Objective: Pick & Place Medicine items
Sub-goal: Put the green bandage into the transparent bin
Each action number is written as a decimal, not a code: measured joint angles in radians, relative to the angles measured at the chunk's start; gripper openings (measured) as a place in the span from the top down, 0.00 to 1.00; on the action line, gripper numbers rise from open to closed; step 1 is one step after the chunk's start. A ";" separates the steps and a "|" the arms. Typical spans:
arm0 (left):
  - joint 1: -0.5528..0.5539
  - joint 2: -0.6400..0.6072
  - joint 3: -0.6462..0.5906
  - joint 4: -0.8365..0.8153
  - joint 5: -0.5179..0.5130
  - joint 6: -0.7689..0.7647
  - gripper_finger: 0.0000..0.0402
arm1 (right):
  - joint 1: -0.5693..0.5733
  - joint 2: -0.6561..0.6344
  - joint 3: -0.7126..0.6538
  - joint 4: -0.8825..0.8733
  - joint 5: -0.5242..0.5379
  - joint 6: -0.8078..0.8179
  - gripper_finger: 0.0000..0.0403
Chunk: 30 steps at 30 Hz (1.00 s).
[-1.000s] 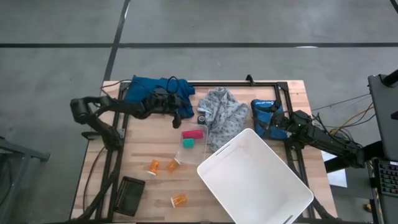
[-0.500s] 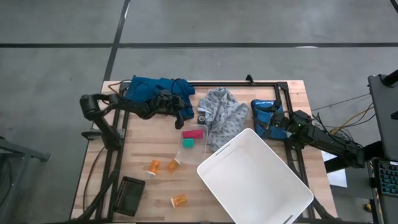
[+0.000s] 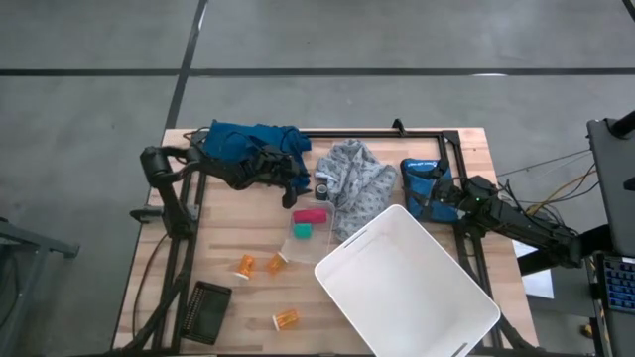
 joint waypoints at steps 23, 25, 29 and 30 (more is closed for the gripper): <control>-0.021 0.026 0.000 0.016 0.000 0.010 0.16 | 0.000 0.000 0.000 0.000 0.000 0.000 0.40; -0.021 0.026 0.000 0.026 -0.003 0.010 0.16 | 0.000 0.000 0.000 0.000 0.000 -0.002 0.40; -0.027 0.026 0.000 0.041 -0.004 0.009 0.16 | 0.000 0.000 0.000 0.000 0.000 -0.002 0.40; -0.027 0.026 0.000 0.042 -0.004 0.009 0.16 | 0.000 0.000 0.000 0.000 0.000 -0.002 0.40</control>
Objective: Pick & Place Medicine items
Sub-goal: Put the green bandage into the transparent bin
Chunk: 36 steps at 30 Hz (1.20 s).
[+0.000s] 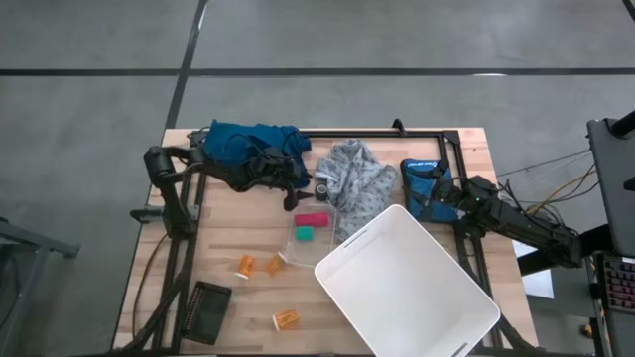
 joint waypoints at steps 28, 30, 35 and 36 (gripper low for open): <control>0.052 -0.013 0.000 -0.016 -0.001 -0.044 0.18 | 0.000 0.000 0.000 0.000 0.000 0.001 0.40; 0.062 -0.013 0.000 -0.016 0.001 -0.039 0.18 | 0.000 0.000 0.000 0.000 0.000 0.001 0.40; 0.069 -0.013 0.002 -0.002 -0.003 -0.040 0.18 | 0.000 0.000 0.000 0.000 0.000 0.000 0.40; 0.068 -0.012 0.009 -0.011 0.000 -0.040 0.18 | 0.000 0.000 0.000 0.000 0.000 0.000 0.40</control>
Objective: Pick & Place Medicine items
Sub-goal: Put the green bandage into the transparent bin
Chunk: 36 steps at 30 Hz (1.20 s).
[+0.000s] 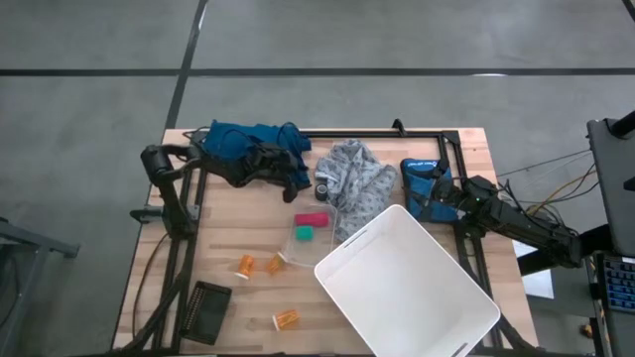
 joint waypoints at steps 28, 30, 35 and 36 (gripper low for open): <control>0.006 0.003 0.201 -0.411 0.136 0.042 0.18 | 0.000 0.000 0.000 0.000 0.000 0.002 0.40; -0.012 0.003 0.204 -0.411 0.117 0.061 0.18 | 0.000 0.000 0.000 0.000 0.000 0.000 0.40; -0.037 0.003 0.207 -0.417 0.082 0.079 0.18 | 0.000 0.000 0.000 0.000 0.000 -0.001 0.40; -0.040 0.003 0.207 -0.420 0.074 0.084 0.18 | 0.000 0.000 0.000 0.000 0.000 0.000 0.40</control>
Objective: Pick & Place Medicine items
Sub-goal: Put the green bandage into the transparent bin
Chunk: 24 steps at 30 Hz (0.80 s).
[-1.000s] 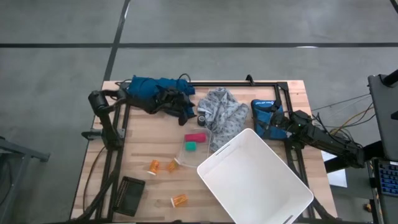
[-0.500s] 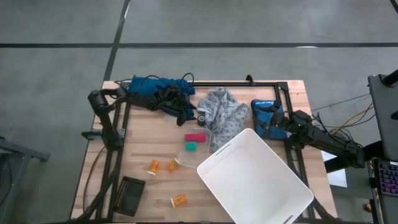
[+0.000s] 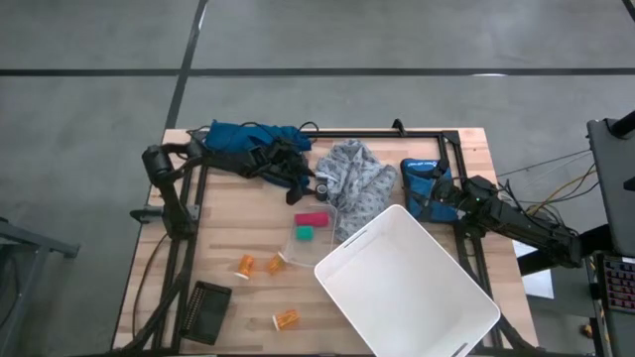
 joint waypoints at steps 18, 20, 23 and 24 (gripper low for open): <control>-0.054 0.001 0.022 -0.002 -0.031 0.024 0.18 | 0.001 0.000 0.000 0.000 0.000 0.000 0.40; -0.056 0.003 0.033 -0.003 -0.031 0.029 0.18 | 0.001 0.000 0.000 0.000 0.000 0.002 0.40; -0.058 0.027 0.056 -0.025 -0.031 0.030 0.18 | 0.001 0.000 0.000 0.000 0.000 0.001 0.40; -0.059 0.041 0.066 -0.042 -0.029 0.029 0.18 | 0.000 0.000 0.000 0.000 0.000 0.002 0.40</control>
